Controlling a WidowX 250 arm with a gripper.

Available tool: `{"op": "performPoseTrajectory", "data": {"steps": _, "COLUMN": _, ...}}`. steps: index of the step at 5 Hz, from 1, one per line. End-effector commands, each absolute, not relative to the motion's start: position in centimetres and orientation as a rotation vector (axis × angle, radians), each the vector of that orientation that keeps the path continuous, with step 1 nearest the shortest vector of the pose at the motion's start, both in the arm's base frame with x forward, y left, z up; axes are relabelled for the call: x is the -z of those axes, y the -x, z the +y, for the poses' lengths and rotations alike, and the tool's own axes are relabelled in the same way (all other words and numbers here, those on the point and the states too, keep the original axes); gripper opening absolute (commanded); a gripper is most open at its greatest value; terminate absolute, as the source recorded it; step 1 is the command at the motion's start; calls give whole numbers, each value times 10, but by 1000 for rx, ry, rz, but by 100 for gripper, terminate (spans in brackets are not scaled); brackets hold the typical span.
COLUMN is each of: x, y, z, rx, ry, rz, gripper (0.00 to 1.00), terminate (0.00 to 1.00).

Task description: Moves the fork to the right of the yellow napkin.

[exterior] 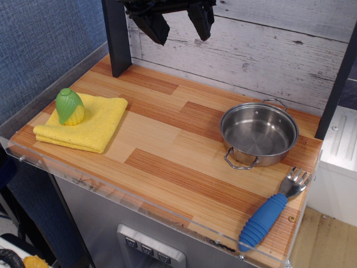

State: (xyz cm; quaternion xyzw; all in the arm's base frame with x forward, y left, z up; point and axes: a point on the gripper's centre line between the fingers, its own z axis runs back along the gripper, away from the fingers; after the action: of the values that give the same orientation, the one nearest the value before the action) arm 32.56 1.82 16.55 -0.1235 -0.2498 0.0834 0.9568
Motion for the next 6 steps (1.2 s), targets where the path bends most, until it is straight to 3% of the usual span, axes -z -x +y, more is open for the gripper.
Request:
{"op": "performPoseTrajectory", "data": {"steps": 1, "x": -165, "y": -326, "z": 18, "rx": -169, "ry": 251, "rz": -507, "gripper": 100, "terminate": 0}}
{"op": "performPoseTrajectory", "data": {"steps": 4, "x": -130, "y": -292, "z": -81, "rx": 27, "ry": 291, "rz": -433, "gripper": 100, "terminate": 0}}
{"op": "performPoseTrajectory", "data": {"steps": 6, "x": -102, "y": -271, "z": -119, "rx": 92, "ry": 291, "rz": -383, "gripper": 100, "terminate": 0}}
